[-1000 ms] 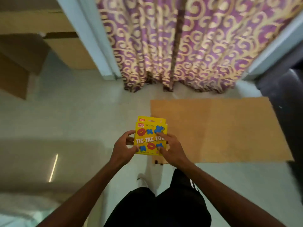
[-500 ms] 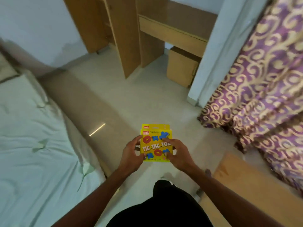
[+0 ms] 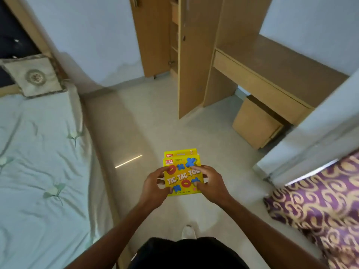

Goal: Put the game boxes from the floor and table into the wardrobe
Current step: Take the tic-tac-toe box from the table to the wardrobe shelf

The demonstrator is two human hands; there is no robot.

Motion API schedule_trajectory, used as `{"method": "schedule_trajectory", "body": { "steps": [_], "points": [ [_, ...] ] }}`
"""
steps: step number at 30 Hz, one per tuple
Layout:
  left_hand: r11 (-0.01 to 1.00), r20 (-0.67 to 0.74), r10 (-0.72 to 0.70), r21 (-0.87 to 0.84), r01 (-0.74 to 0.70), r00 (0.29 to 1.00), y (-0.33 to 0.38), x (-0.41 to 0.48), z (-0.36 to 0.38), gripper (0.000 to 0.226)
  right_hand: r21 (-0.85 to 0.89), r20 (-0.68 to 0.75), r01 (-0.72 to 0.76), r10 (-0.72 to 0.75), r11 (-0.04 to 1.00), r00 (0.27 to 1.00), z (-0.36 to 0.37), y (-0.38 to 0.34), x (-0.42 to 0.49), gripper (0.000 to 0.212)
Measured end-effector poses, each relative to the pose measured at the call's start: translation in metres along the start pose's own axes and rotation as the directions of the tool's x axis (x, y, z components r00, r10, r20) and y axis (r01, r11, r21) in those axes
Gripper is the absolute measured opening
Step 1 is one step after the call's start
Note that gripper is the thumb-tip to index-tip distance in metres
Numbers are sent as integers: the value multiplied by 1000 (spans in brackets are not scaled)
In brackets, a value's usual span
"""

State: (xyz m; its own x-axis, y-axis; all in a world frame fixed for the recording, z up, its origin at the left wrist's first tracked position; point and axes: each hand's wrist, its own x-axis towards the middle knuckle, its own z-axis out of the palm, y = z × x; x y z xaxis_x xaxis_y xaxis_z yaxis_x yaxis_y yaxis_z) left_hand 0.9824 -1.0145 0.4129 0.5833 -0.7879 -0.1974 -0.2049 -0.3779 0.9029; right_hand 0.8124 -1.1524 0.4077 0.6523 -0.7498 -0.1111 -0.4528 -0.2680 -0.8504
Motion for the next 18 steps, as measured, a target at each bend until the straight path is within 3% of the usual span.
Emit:
{"method": "schedule_trajectory", "body": {
  "steps": [9, 18],
  "points": [
    [983, -176, -136, -146, 110, 975, -2, 170, -58, 74, -52, 187, 69, -59, 996, 981, 31, -38, 218, 56],
    [987, -205, -132, -122, 109, 970, 0, 380, -178, 71, -38, 191, 128, -119, 991, 974, 91, -109, 445, 58]
  ]
}}
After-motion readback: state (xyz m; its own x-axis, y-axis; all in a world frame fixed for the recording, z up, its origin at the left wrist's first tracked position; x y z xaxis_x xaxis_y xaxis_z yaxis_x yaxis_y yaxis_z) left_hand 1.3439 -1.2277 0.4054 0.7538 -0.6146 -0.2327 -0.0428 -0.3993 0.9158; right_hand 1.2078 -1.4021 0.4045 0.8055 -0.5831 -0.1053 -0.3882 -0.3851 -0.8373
